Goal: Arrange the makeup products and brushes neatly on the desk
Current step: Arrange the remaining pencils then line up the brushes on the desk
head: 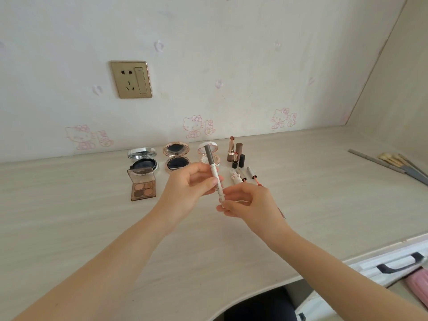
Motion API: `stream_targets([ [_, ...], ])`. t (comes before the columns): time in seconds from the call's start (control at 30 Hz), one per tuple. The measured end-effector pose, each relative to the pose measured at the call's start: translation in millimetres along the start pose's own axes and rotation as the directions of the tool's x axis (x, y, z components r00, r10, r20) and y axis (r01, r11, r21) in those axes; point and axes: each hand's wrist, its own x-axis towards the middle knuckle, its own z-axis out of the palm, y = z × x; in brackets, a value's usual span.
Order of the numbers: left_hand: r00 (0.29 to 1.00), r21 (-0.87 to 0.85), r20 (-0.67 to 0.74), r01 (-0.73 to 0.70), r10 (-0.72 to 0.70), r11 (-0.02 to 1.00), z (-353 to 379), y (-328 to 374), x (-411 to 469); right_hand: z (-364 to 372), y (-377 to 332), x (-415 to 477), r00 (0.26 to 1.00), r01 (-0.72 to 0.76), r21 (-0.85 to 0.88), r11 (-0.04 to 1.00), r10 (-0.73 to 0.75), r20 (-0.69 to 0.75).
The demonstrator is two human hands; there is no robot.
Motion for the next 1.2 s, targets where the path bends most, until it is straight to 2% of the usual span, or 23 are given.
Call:
stream_targets([
  [0.1,1.000,-0.028,-0.018,-0.005,0.004,1.000,1,-1,-2,3,2,1,0.999,-0.025,0.001,1.000,0.025,0.024],
  [0.23,0.997,-0.008,-0.073,0.003,-0.003,1.000,2,-3,-3,2,2,2,0.999,-0.002,-0.082,0.997,0.005,0.037],
  [0.33,0.997,0.131,-0.071,0.027,-0.018,0.991,3,-6,-5,-3,-1,6,0.999,0.037,-0.133,0.990,-0.039,-0.011],
  [0.43,0.999,0.264,-0.052,0.022,-0.008,0.964,4,-9,-7,-10,-9,10,0.997,0.053,-0.096,0.994,-0.058,-0.056],
  [0.57,0.998,0.441,-0.019,-0.041,0.055,0.897,5,-13,-7,-15,-14,10,0.997,0.077,-0.096,0.992,-0.079,-0.019],
  [0.73,0.985,0.573,0.046,-0.164,0.168,0.803,5,-16,-11,-17,-10,9,0.987,0.162,-0.282,0.946,-0.162,0.023],
  [0.83,0.972,0.665,0.092,-0.223,0.218,0.713,4,-17,-13,-20,-4,6,0.950,0.298,-0.521,0.800,-0.303,0.079],
  [0.93,0.966,0.760,0.125,-0.239,0.225,0.604,4,-20,-17,-21,8,2,0.857,0.461,-0.709,0.533,-0.475,0.201],
  [1.0,0.961,0.805,0.130,-0.245,0.242,0.541,6,-21,-21,-20,15,0,0.801,0.500,-0.771,0.395,-0.549,0.237],
  [1.1,0.951,0.860,0.139,-0.254,0.276,0.443,9,-21,-25,-16,22,-1,0.723,0.521,-0.808,0.276,-0.646,0.245],
  [1.2,0.935,0.897,0.175,-0.281,0.308,0.341,9,-22,-26,-12,29,0,0.685,0.525,-0.822,0.221,-0.683,0.254],
])
